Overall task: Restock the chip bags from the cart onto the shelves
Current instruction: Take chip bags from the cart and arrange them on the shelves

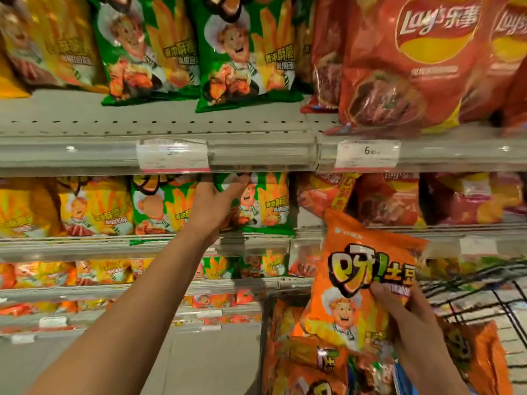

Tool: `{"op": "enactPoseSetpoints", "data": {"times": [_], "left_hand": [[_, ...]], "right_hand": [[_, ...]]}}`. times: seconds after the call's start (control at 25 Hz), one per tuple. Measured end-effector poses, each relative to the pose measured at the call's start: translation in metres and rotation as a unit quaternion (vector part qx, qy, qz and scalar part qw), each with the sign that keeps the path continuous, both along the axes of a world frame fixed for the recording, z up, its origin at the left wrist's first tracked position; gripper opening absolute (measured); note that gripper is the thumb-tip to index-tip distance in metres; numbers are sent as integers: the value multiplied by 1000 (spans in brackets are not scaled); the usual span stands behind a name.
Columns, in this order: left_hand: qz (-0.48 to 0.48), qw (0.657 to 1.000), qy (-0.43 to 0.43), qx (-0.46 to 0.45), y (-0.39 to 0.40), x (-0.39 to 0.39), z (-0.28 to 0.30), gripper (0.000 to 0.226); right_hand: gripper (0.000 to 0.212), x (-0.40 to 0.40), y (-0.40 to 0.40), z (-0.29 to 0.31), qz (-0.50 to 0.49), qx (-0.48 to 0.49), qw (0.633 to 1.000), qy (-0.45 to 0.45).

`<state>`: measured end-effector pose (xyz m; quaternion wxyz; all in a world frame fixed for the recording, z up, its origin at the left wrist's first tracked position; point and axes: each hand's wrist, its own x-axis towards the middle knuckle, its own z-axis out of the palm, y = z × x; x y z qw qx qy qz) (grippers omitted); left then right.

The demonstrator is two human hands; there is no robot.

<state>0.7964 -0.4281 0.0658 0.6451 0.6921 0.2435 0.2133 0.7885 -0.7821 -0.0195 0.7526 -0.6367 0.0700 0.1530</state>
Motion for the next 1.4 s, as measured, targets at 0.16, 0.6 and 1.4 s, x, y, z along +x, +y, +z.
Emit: {"op": "enactPoseSetpoints", "data": {"times": [0.16,0.6,1.4], "left_hand": [[73,997,28,-20,5,9,-13,13],[74,857,54,507,-37,-24,-43,48],[-61,845,-10,532,92,-203,-83,51]], "right_hand": [[58,24,-4,-15,47,-2,999,4],[58,38,25,-17,139,37,990,1],[55,-102,195,-1,191,-11,980,-60]]}}
